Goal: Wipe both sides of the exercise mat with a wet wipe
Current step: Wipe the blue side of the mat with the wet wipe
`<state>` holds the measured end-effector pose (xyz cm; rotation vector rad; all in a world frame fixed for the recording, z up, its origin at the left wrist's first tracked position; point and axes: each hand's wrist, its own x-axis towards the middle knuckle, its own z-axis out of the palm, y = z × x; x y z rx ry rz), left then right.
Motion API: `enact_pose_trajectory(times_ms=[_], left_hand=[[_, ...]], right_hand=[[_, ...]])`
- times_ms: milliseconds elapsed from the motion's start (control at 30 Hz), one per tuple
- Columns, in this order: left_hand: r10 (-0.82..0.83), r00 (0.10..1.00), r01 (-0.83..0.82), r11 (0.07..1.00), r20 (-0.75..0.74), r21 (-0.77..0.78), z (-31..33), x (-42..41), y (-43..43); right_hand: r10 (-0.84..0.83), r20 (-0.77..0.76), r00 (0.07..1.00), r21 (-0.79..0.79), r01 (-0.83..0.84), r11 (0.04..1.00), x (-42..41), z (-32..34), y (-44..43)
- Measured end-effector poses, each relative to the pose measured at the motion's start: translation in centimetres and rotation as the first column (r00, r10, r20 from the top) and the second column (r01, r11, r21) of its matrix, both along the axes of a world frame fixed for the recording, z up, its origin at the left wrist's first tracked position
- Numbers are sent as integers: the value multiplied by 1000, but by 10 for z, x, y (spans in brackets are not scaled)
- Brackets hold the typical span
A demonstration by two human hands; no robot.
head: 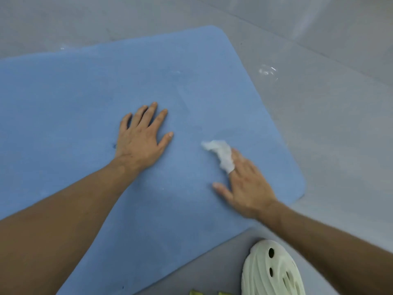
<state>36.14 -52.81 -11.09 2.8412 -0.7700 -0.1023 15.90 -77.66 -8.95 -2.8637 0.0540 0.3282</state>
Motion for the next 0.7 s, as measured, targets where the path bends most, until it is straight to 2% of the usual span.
enact_pose_trajectory(times_ms=[67,167,233,300,400,500,600,700], left_hand=[[-21,1000,21,1000,20,3,-1,5,7],[66,998,-66,998,-5,8,-2,7,10],[111,994,-110,993,-17,38,-2,7,9],[107,994,-106,993,-26,47,-1,8,8],[110,993,-108,993,-39,39,-1,9,9],[116,993,-115,993,-25,21,-2,9,8],[108,994,-108,994,-28,17,-1,10,9],[114,993,-113,994,-25,5,-2,9,10]], right_hand=[[-182,12,983,-52,183,982,21,-4,-39],[-455,-19,890,-127,449,884,47,-1,-75],[-483,-26,875,-85,479,873,61,1,-81],[-461,9,887,44,460,887,76,2,-67],[-330,29,944,97,326,941,96,-1,-18],[-18,-8,1000,106,19,994,92,0,47],[277,2,961,76,-277,958,64,3,90],[368,26,929,-4,-368,930,47,-1,86]])
